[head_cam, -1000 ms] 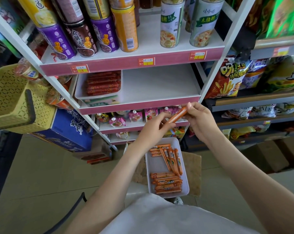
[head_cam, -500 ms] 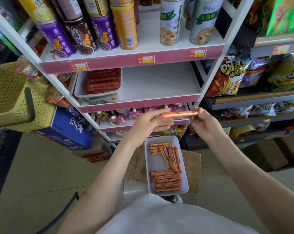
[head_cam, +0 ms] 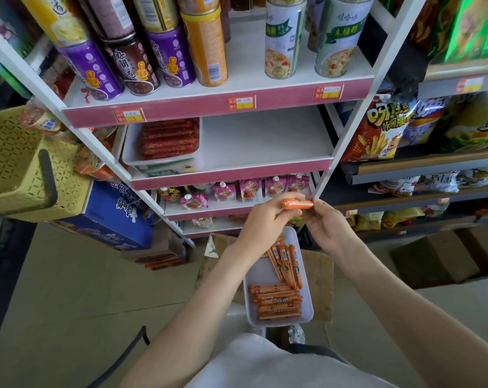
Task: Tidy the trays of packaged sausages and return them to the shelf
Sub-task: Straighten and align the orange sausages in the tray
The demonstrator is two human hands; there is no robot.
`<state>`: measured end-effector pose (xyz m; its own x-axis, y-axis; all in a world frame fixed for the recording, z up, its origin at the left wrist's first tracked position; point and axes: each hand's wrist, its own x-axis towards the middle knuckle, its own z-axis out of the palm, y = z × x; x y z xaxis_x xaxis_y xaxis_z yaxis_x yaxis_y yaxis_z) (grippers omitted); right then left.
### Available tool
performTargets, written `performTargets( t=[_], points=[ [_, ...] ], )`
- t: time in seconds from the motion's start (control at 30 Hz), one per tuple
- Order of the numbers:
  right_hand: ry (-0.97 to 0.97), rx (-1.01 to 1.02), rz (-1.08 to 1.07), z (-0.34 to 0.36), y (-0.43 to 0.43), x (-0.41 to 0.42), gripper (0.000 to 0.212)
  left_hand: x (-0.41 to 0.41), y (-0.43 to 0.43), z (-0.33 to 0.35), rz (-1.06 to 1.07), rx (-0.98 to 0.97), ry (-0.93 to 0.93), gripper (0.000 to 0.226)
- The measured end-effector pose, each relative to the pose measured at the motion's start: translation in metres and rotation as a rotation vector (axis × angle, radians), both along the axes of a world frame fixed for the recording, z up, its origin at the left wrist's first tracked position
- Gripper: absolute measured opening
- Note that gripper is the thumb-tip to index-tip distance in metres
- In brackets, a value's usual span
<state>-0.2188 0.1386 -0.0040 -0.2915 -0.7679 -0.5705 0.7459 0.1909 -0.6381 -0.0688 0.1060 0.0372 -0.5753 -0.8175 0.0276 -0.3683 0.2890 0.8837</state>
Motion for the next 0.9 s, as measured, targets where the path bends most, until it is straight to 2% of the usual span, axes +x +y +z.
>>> performTargets(
  t=[0.03,0.17,0.23,0.37,0.53,0.63,0.73,0.8,0.9],
  points=[
    [0.138,0.011,0.08,-0.001,0.001,-0.001,0.024,-0.001,-0.002,-0.002,0.037,-0.018,0.002,0.03],
    [0.936,-0.073,0.418,0.002,0.006,-0.004,0.028,-0.001,-0.01,-0.017,0.104,-0.048,-0.034,0.024],
    [1.168,-0.141,0.572,-0.003,0.005,-0.002,0.037,-0.001,-0.014,-0.03,0.125,-0.075,-0.055,0.024],
    [1.216,-0.13,0.695,-0.036,0.002,0.005,0.044,-0.005,-0.021,-0.07,0.185,-0.158,-0.098,0.021],
    [1.238,-0.062,0.716,-0.105,0.004,0.01,0.04,-0.007,-0.021,-0.132,0.207,-0.022,-0.117,0.024],
    [1.186,0.056,0.748,-0.161,0.017,0.011,0.041,0.004,-0.019,-0.184,0.22,0.113,-0.298,0.044],
    [1.105,0.247,0.882,-0.223,0.027,0.008,0.058,0.021,-0.018,-0.246,0.241,0.229,-0.434,0.04],
    [1.087,0.319,0.917,-0.257,0.031,0.008,0.06,0.031,-0.017,-0.286,0.167,0.18,-0.684,0.043],
    [1.175,0.452,0.973,-0.299,0.03,0.011,0.061,0.041,-0.018,-0.339,-0.065,-0.007,-0.945,0.053]
  ],
)
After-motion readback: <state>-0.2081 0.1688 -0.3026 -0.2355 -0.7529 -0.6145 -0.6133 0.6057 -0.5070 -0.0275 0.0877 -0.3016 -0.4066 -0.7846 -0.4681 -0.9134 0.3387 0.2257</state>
